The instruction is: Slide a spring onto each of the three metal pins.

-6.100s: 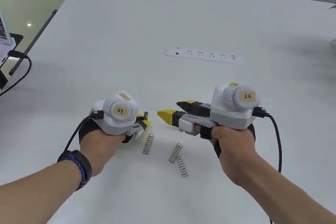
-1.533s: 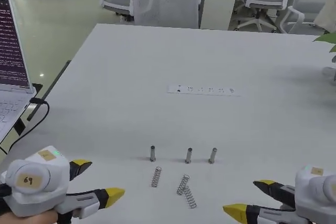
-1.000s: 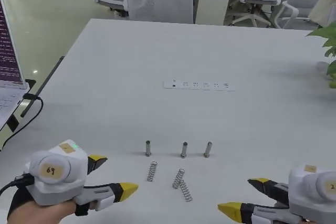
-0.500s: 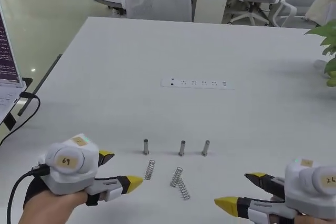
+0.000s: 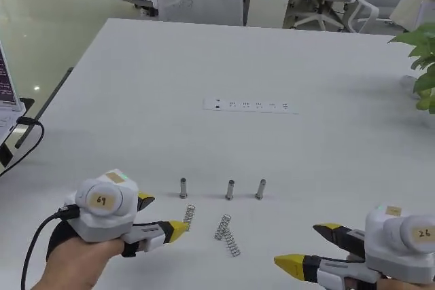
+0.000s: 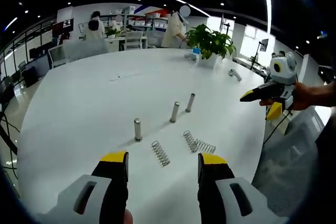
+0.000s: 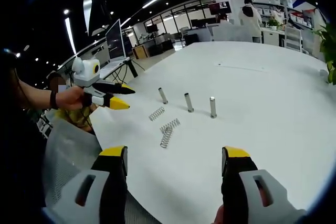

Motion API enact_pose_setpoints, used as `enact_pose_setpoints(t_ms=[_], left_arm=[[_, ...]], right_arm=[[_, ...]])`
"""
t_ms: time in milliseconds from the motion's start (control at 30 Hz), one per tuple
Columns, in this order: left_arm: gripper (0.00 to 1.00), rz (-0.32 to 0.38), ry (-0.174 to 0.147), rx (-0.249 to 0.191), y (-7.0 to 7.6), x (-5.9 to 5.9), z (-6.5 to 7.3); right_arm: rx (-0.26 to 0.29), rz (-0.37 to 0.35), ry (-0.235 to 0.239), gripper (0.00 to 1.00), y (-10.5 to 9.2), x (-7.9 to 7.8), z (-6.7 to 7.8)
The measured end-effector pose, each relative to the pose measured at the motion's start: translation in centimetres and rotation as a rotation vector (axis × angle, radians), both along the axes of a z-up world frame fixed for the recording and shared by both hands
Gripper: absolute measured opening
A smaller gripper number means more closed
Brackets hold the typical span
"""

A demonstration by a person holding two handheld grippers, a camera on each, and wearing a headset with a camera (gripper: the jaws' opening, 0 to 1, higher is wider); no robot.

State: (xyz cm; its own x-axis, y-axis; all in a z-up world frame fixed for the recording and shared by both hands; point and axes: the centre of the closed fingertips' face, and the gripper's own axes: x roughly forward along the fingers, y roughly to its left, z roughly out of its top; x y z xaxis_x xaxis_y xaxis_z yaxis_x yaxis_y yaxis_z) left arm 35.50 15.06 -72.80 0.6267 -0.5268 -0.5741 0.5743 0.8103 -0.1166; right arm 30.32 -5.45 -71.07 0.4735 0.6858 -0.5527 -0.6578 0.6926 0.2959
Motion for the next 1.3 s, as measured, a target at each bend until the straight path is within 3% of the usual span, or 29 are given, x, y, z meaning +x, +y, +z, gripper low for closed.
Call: enact_pose_setpoints(t_ms=[467,867,1300], left_arm=[[0.41,-0.006,0.026,0.014,-1.0,1.1,-1.6],[0.33,0.015,0.078,0.032,-1.7,2.0,-3.9],[0.2,0.026,0.122,0.064,-2.7,1.9,-6.2]], right_arm=[[0.013,-0.006,-0.006,0.71,0.3,0.1,0.2],[0.012,-0.008,-0.008,0.71,0.1,0.2,0.3],[0.009,-0.011,-0.003,0.7,-0.3,0.2,0.2]])
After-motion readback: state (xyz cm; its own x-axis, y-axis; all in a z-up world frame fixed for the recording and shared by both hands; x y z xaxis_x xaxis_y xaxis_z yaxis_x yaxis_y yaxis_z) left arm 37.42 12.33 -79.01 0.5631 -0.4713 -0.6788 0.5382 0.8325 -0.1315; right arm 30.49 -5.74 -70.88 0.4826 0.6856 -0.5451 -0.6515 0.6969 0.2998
